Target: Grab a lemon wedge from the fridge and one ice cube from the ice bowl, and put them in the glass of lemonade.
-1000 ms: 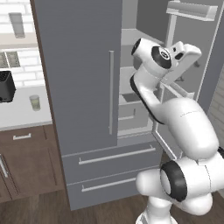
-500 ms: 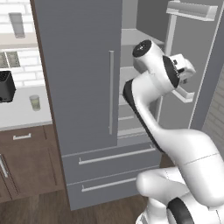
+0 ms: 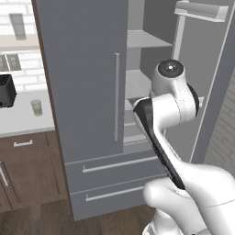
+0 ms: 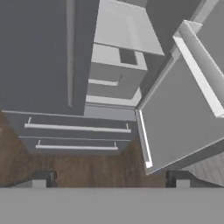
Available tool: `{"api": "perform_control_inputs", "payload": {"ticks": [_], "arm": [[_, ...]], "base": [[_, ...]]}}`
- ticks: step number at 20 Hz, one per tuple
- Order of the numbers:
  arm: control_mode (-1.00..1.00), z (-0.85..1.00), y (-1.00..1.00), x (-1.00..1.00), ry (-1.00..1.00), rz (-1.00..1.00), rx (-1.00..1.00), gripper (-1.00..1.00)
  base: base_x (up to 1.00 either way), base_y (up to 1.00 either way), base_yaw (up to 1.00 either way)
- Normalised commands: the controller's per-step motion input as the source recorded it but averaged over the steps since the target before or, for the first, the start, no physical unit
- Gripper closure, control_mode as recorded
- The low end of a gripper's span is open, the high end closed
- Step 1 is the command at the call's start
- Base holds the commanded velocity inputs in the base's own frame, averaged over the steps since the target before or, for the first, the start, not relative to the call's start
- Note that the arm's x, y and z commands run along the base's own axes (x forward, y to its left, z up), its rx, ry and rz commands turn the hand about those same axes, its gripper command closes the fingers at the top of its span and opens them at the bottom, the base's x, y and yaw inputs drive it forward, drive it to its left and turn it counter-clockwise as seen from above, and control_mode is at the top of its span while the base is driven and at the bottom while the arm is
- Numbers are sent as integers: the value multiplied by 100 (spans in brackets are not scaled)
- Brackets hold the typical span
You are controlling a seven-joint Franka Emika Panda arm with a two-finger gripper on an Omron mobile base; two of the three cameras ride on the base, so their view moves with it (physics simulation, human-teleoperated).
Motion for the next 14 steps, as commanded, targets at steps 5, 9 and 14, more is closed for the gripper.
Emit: {"api": "perform_control_inputs", "payload": {"ticks": [5, 9, 14], "arm": [[-100, 6, 42, 0, -11, 36, 19, -100], [-100, 37, 41, 0, -2, 17, 1, -100], [-100, 3, 42, 32, 0, 1, 0, -100]], "base": [[0, 0, 0], [0, 0, 0], [0, 0, 0]]}}
